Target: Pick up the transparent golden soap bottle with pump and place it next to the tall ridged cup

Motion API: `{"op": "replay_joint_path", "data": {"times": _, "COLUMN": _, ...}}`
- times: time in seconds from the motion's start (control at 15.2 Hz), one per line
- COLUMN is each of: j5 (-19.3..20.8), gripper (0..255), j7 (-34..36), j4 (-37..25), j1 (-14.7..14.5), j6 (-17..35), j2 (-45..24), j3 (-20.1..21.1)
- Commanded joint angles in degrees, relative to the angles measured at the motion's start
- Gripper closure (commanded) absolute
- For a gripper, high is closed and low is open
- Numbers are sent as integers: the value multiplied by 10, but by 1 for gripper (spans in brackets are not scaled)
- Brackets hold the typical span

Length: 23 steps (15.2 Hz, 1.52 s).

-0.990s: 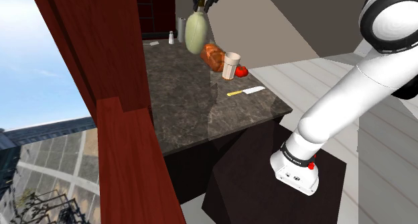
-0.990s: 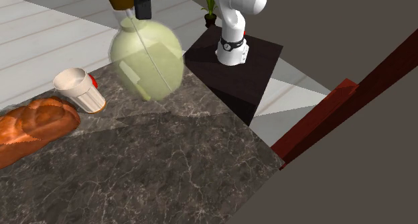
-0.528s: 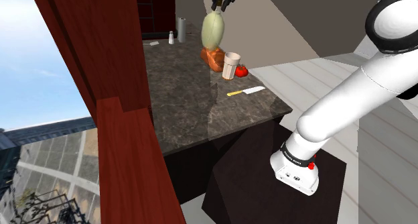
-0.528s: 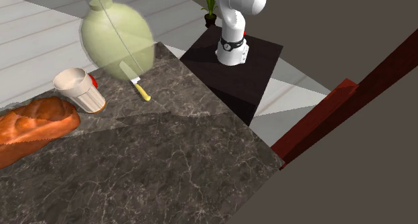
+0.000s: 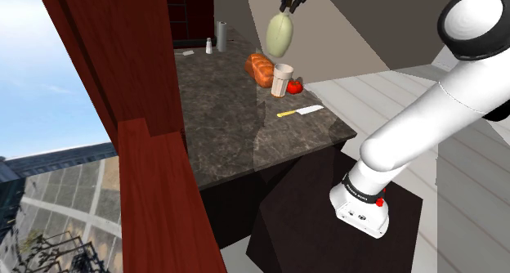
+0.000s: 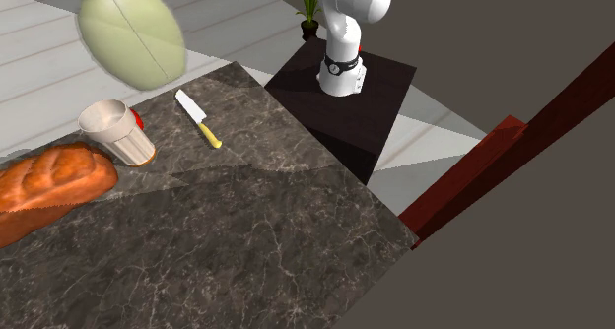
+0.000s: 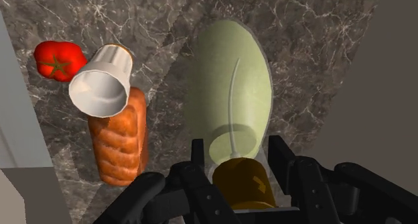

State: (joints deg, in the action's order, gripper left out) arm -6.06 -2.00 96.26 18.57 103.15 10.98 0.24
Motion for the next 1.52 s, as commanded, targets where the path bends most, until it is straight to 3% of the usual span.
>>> {"op": "replay_joint_path", "data": {"times": 0.0, "j5": -5, "gripper": 255, "j7": -27, "j4": -8, "j1": 9, "j6": -8, "j2": -2, "j3": -16}}
{"op": "replay_joint_path", "data": {"times": 0.86, "j5": -59, "gripper": 255, "j7": -208, "j4": -136, "j1": 85, "j6": -60, "j2": -108, "j3": -127}}
{"op": "replay_joint_path", "data": {"times": 1.19, "j5": -97, "gripper": 255, "j7": -273, "j4": -232, "j1": 128, "j6": -100, "j2": -183, "j3": -162}}
{"op": "replay_joint_path", "data": {"times": 1.45, "j5": -139, "gripper": 255, "j7": -321, "j4": -350, "j1": 179, "j6": -149, "j2": -268, "j3": -183}}
